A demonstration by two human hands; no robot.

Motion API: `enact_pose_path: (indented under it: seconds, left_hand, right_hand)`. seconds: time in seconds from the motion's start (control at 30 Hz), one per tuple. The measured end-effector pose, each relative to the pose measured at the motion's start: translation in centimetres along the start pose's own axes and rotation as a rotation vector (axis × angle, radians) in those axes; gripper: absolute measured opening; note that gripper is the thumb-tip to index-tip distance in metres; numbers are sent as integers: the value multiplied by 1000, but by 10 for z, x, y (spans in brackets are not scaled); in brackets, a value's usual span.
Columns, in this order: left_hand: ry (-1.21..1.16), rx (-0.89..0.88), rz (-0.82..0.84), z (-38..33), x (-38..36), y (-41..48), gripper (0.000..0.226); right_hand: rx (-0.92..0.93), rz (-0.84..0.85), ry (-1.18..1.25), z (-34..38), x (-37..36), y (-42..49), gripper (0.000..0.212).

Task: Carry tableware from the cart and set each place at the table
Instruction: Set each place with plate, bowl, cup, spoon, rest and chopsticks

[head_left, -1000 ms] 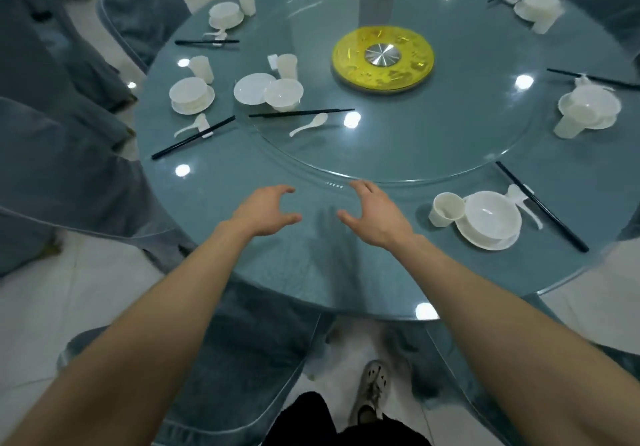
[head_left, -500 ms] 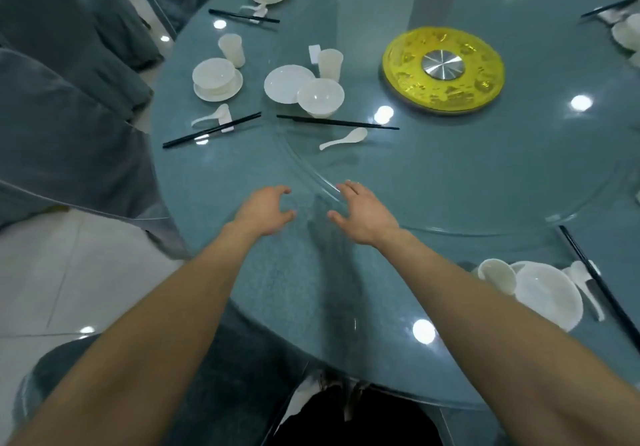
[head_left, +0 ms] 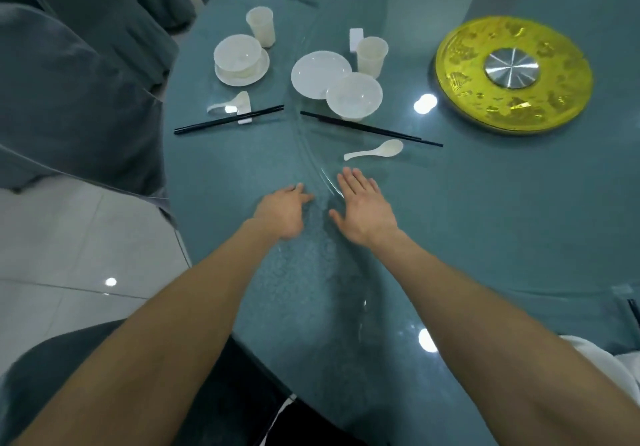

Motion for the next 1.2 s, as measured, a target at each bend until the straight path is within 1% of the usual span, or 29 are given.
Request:
enact_pose_path:
  seconds: [0.23, 0.5, 0.73, 0.83, 0.9, 0.97, 1.03, 1.13, 1.2]
  left_hand:
    - [36, 32, 23, 2, 0, 4, 77]
    - [67, 62, 87, 3, 3, 4, 78]
    - [73, 63, 101, 1, 5, 2, 77]
    - [63, 46, 153, 2, 0, 4, 78]
    - [7, 65, 172, 5, -1, 6, 73]
    - [-150, 110, 90, 9, 8, 12, 59]
    - [-314, 157, -32, 13, 17, 16, 47]
    - [-478, 229, -154, 15, 28, 18, 39]
    - [-532, 268, -209, 11, 34, 18, 34]
  right_hand:
    - [27, -35, 6, -4, 2, -7, 78]
    - [42, -166, 54, -20, 5, -41, 69]
    - [-2, -331, 46, -36, 17, -75, 44]
    - [-42, -383, 19, -43, 25, -87, 25]
    - [-97, -400, 38, -46, 31, -91, 19]
    - [-124, -428, 85, -46, 35, -93, 17]
    - [-63, -434, 132, -36, 35, -90, 14]
    - [23, -407, 202, -21, 35, -84, 24]
    - [12, -401, 224, -22, 36, -82, 29]
Point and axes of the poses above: each hand's wrist, its own y-axis towards the middle knuckle, its own x-axis out of the back of the hand, z = x × y, the point moved 10 cm from there along y, towards the middle knuckle, and after that the axes turned 5 degrees about x, right-handed, at the moved point
